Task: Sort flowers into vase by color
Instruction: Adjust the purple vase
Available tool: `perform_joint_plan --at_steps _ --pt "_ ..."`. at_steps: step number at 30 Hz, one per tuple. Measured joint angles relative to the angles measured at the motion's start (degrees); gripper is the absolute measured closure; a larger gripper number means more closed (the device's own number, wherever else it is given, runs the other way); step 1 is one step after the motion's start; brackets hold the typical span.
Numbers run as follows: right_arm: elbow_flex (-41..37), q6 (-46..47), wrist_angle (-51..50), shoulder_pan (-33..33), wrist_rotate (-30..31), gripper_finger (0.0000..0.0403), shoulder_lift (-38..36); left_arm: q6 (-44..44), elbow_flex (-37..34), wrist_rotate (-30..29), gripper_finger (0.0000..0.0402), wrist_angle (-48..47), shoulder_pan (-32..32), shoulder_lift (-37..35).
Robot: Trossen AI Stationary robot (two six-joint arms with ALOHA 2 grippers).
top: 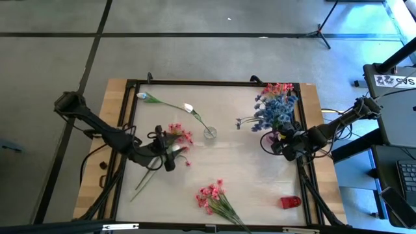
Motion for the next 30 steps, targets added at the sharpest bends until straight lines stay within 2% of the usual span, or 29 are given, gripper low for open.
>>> perform_joint_plan --at_steps 4,11,14,22,27,30 --pt "0.0 -0.5 0.0 0.0 -0.8 0.0142 0.0 -1.1 0.0 0.3 0.0148 -1.1 1.3 0.0" --pt "0.0 1.6 -0.5 0.0 -0.2 0.0157 0.0 -3.5 0.0 4.7 0.0148 -3.3 4.2 0.0" --pt "0.0 3.3 -0.9 0.0 -0.2 0.0188 0.0 -3.5 0.0 5.1 0.0148 -3.4 4.2 0.0" --pt "0.0 5.7 -2.0 0.0 1.9 0.0309 0.0 -3.9 0.0 6.8 0.0148 -3.4 4.1 0.0" --pt "0.0 5.7 -2.0 0.0 1.9 0.0314 0.0 -4.0 0.0 6.7 0.0148 -3.5 3.2 0.0" --pt "0.0 6.1 -2.0 0.0 1.7 0.0300 0.6 -4.3 0.0 6.6 0.0148 -3.7 2.9 0.0"
